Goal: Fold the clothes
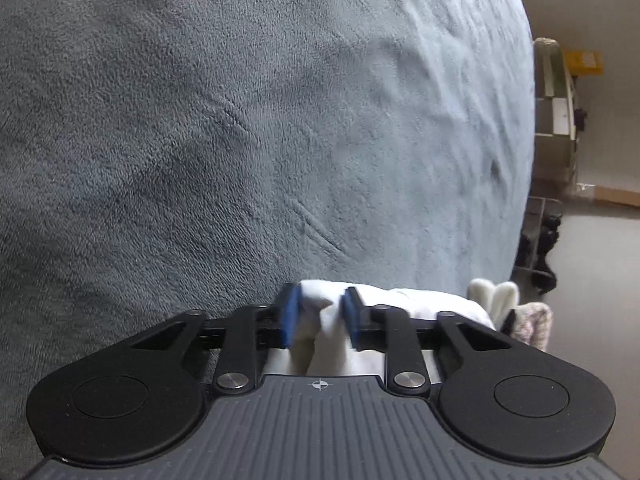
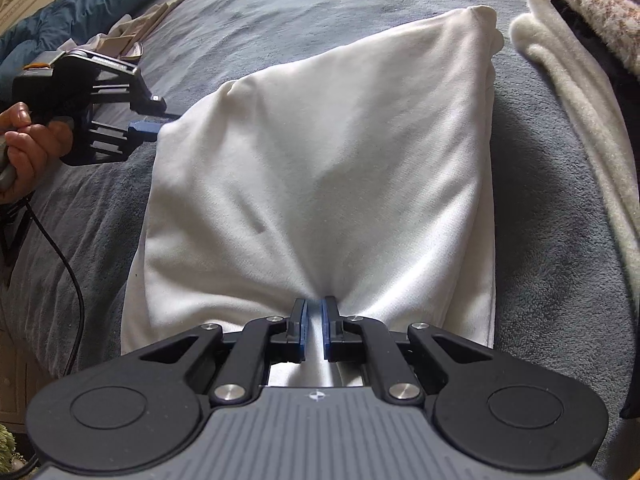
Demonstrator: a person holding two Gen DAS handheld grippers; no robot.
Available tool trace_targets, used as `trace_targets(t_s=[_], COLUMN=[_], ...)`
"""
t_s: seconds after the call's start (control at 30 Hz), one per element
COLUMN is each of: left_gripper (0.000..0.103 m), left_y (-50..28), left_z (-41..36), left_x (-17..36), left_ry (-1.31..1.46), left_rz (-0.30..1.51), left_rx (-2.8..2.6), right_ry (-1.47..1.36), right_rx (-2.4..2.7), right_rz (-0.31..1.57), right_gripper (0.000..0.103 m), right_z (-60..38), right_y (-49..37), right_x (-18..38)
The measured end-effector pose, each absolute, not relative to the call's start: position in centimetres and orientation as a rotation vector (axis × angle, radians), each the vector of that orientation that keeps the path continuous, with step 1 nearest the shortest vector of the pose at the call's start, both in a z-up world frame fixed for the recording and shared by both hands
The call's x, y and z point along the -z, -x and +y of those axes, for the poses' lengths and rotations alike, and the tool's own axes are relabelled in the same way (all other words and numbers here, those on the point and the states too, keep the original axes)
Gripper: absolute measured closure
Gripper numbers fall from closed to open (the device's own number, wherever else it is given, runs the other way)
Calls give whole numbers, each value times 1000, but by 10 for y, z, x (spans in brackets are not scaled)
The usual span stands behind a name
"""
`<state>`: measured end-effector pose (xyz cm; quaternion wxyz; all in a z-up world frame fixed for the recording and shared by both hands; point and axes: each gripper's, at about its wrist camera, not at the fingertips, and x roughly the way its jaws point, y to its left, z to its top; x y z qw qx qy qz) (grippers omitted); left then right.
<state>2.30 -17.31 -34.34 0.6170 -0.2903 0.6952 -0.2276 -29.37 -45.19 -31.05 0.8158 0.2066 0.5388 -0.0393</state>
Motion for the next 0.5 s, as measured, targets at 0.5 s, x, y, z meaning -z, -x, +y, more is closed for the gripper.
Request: trace_targets(t_s=[0.5], left_gripper=[103], left_y=[32], left_z=[-80], left_x=[349], left_ry=[1107], left_rz=[1329], left_rx=[180], right_ry=[-423], right_rx=[90], right_rz=[1159], right_gripper=[97], right_z=[-449], right_y=[291], right_x=[315])
